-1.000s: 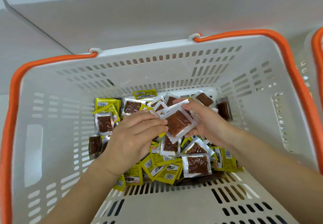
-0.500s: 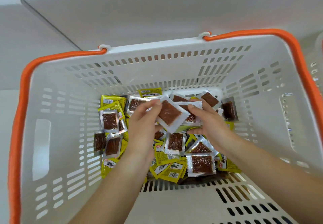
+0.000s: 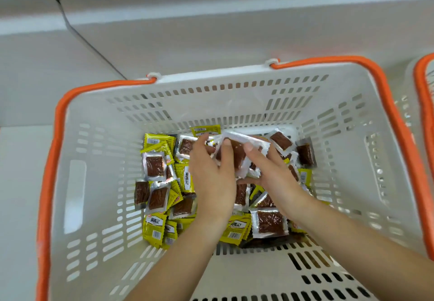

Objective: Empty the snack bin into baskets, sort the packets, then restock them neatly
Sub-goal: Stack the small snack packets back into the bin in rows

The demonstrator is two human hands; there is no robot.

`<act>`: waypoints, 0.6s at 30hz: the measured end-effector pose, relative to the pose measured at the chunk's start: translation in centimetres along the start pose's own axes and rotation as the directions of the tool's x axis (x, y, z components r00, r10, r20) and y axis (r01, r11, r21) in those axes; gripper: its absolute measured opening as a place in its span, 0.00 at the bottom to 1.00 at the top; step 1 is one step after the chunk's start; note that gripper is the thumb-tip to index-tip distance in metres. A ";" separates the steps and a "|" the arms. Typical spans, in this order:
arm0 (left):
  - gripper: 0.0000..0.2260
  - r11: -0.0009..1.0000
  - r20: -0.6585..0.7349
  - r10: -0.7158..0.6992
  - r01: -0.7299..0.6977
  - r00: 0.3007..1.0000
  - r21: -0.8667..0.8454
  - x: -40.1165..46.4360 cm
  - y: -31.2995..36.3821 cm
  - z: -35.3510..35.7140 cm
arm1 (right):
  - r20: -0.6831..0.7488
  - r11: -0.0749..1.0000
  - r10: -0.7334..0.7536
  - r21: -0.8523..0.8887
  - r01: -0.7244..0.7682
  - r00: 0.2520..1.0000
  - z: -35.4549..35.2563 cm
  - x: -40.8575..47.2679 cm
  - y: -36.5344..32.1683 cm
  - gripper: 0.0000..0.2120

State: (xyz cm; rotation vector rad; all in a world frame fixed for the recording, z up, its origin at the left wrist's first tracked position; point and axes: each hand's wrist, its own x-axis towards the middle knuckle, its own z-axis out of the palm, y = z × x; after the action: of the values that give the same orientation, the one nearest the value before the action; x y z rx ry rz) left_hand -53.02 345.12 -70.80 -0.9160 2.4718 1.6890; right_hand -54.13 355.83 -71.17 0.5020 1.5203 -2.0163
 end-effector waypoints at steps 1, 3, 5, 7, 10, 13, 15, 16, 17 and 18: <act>0.22 1.000 0.067 -0.023 0.024 0.998 -0.017 -0.2 0.6 -0.6 | 0.019 0.999 -0.034 -0.040 0.035 0.999 0.3 -0.8 -0.6 0.17; 0.27 0.983 0.258 -0.113 0.146 0.959 -0.110 -0.6 2.0 -2.6 | 0.056 0.989 -0.094 -0.106 0.099 0.994 0.9 -2.5 -2.0 0.16; 0.33 0.951 0.410 -0.175 0.262 0.895 -0.166 -1.4 4.0 -5.3 | 0.070 0.981 -0.139 -0.129 0.147 0.988 1.7 -4.5 -3.6 0.20; 0.40 0.947 0.462 -0.146 0.258 0.875 -0.189 -2.6 6.4 -8.4 | 0.108 0.966 -0.195 -0.151 0.210 0.975 2.7 -6.8 -5.4 0.27; 0.29 0.946 0.500 -0.028 0.185 0.865 -0.267 -5.0 10.8 -12.6 | 0.240 0.917 -0.266 -0.235 0.321 0.934 4.9 -10.5 -9.2 0.36; 0.22 0.944 0.474 0.110 0.057 0.874 -0.325 -7.6 15.0 -15.9 | 0.304 0.841 -0.321 -0.343 0.418 0.897 6.8 -13.8 -14.3 0.35; 0.29 0.936 0.410 0.200 -0.049 0.890 -0.349 -8.7 17.6 -17.3 | 0.291 0.758 -0.398 -0.430 0.490 0.870 7.9 -15.7 -17.8 0.35; 0.27 0.927 0.364 0.249 -0.111 0.898 -0.359 -9.1 19.1 -17.9 | 0.295 0.708 -0.442 -0.465 0.531 0.847 8.5 -16.6 -19.6 0.38; 0.25 0.918 0.319 0.289 -0.167 0.903 -0.359 -9.3 20.6 -18.4 | 0.305 0.665 -0.481 -0.485 0.569 0.822 9.1 -17.5 -21.4 0.39; 0.24 0.908 0.285 0.327 -0.216 0.901 -0.360 -9.5 22.1 -18.9 | 0.320 0.620 -0.510 -0.507 0.599 0.799 9.8 -18.4 -23.3 0.38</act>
State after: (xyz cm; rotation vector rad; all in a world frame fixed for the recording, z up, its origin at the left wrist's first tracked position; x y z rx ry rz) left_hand -49.70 338.73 -41.10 -0.2418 2.2124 2.1672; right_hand -54.31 354.92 -39.93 -0.4321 2.2753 -1.7562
